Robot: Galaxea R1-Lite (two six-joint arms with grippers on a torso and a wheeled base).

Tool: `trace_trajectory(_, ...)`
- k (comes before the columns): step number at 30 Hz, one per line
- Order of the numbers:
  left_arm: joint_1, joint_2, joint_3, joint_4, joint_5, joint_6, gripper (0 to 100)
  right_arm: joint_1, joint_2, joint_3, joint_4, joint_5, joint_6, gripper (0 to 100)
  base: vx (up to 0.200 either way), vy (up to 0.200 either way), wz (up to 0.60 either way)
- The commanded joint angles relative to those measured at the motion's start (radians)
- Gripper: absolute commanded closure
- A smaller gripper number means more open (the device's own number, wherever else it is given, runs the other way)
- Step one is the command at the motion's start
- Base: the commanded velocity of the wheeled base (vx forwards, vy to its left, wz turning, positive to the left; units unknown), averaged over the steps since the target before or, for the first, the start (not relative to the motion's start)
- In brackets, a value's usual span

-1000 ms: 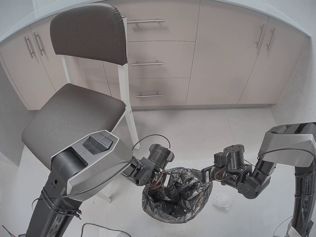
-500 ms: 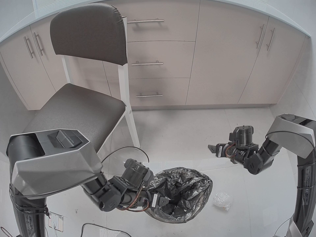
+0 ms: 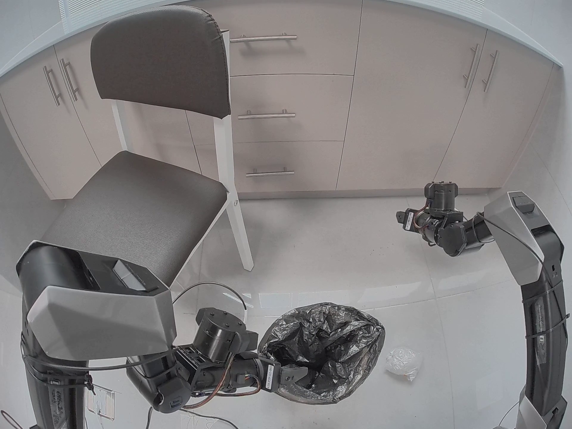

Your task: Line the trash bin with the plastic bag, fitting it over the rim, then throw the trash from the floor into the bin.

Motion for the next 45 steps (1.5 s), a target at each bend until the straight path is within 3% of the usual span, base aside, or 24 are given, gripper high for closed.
trace_trajectory(1,0.004,0.069,0.113,-0.182,-0.048,0.006,0,-0.078,0.366,-0.357,0.336,-0.102,-0.042,0,0.000,0.000,0.00)
trace_trajectory(5,0.004,0.073,0.119,-0.182,-0.048,0.052,0,-0.084,0.525,-0.357,0.519,-0.134,-0.095,0,0.000,0.000,0.00)
trace_trajectory(10,0.004,0.083,0.121,-0.185,-0.048,0.067,0,-0.085,0.540,-0.357,0.744,-0.118,-0.096,0,0.000,0.000,0.00)
trace_trajectory(18,0.003,0.084,0.121,-0.185,-0.048,0.072,0,-0.075,0.540,-0.357,0.744,-0.095,-0.104,0,0.000,0.000,0.00)
trace_trajectory(28,0.001,0.087,0.121,-0.187,-0.046,0.076,0,0.002,0.540,-0.357,0.770,0.085,-0.154,0,0.000,0.000,0.00)
trace_trajectory(33,0.001,0.089,0.121,-0.187,-0.046,0.080,0,0.030,0.540,-0.357,0.778,0.088,-0.239,0,0.000,0.000,0.00)
trace_trajectory(37,0.001,0.090,0.122,-0.189,-0.046,0.092,0,0.050,0.540,-0.357,0.787,0.076,-0.249,0,0.000,0.000,0.00)
trace_trajectory(45,0.001,0.095,0.122,-0.189,-0.046,0.093,0,0.047,0.540,-0.357,0.968,0.059,-0.319,0,0.000,0.000,0.00)
